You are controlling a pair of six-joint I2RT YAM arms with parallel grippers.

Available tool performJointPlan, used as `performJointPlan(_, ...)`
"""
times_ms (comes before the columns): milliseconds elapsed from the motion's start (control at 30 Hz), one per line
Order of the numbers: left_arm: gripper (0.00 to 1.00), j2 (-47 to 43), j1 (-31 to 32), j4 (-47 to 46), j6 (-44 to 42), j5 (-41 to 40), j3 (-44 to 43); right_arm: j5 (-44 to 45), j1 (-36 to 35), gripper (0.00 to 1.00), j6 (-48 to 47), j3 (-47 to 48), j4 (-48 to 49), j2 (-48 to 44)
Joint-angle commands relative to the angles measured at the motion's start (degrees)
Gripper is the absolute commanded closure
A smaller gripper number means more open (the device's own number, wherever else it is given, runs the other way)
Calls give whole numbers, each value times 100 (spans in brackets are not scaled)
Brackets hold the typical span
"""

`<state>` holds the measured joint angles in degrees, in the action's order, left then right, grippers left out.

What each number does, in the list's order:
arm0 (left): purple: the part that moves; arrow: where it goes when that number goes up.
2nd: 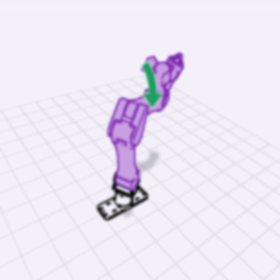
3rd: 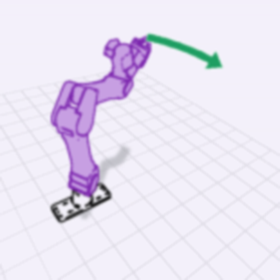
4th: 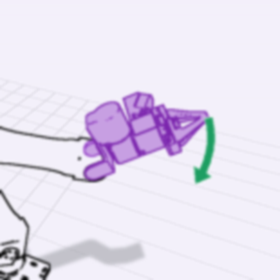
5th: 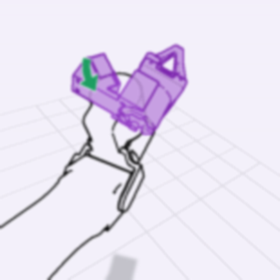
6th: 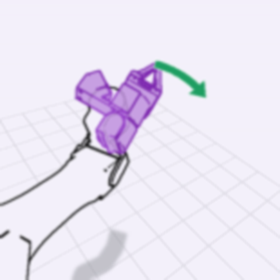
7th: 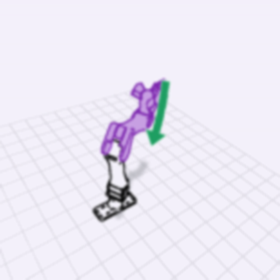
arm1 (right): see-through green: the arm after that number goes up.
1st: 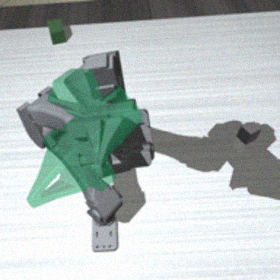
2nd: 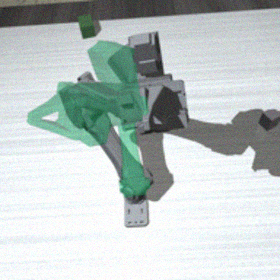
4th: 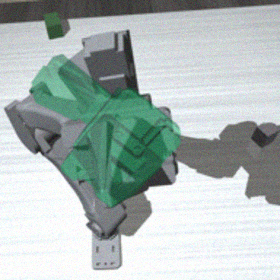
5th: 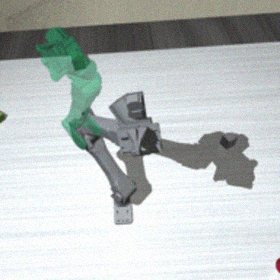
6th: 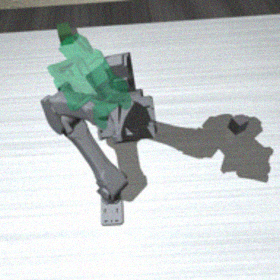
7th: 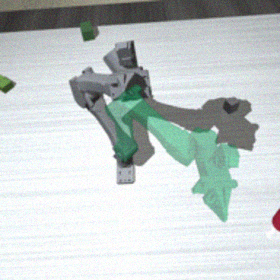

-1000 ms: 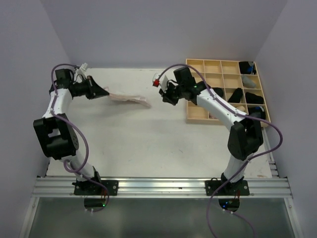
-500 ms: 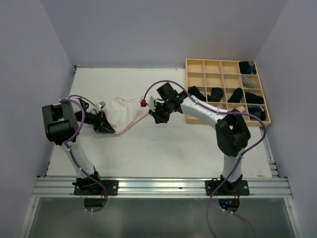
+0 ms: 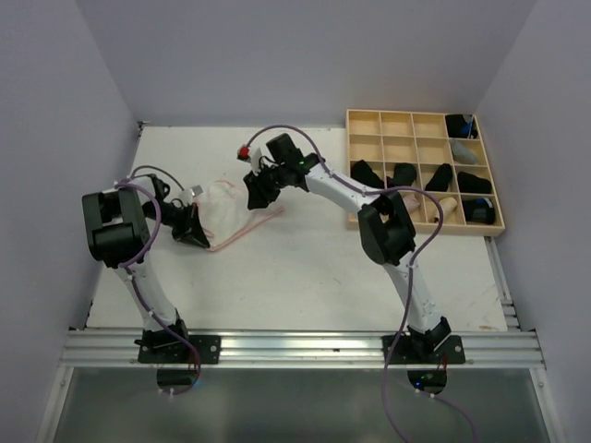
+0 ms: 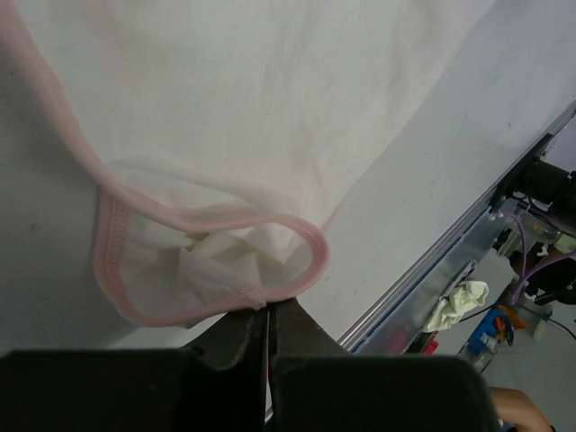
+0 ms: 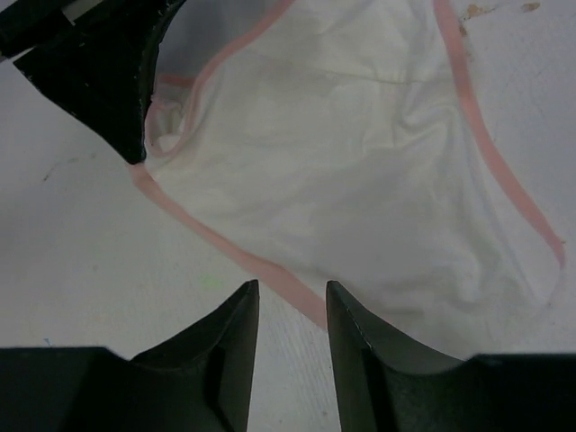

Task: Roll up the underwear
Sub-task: Move the underwear to the center of the board

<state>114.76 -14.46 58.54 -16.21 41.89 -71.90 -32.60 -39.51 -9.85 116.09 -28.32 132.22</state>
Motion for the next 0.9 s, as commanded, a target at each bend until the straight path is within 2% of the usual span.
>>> performJointPlan(0, 100, 178, 13, 271, -427, -207, -166, -396, -110, 59, 457, 352, 511, 487)
performJointPlan(33, 100, 178, 31, 289, -462, -251, -167, -344, -119, 54, 449, 379, 555, 593)
performJointPlan(133, 100, 56, 39, 316, -568, -330, -105, 139, -128, 54, 370, 432, 520, 936)
performJointPlan(200, 100, 11, 39, 403, -795, -339, -114, 812, -84, 58, 343, 222, 467, 998)
performJointPlan(367, 100, -6, 39, 395, -963, -541, -298, 1370, 302, 69, 640, -507, 82, 692)
performJointPlan(467, 100, 11, 31, 246, -998, -559, -544, 827, 470, 81, 826, -1315, -331, 191)
performJointPlan(500, 100, 11, 31, 228, -990, -533, -597, 651, 461, 87, 835, -1874, -367, -45)
performJointPlan(567, 99, 29, 40, 184, -998, -358, -702, -103, 418, 88, 1123, -2553, 85, -868)
performJointPlan(600, 98, 64, 48, 192, -1033, -287, -729, -306, 365, 88, 1238, -3166, 350, -1135)
performJointPlan(667, 98, 117, 66, 175, -1077, -199, -738, -1016, 199, 83, 1380, -3426, 842, -1740)
performJointPlan(733, 98, 187, 83, 149, -1104, -155, -686, -1117, 163, 71, 1624, -3296, 1142, -1901)
performJointPlan(800, 98, 205, 110, 70, -1043, -129, -633, -1065, 163, 64, 1688, -2710, 1162, -1824)
performJointPlan(867, 98, 231, 127, -9, -981, -50, -545, -767, 171, 63, 1627, -2225, 1074, -1631)
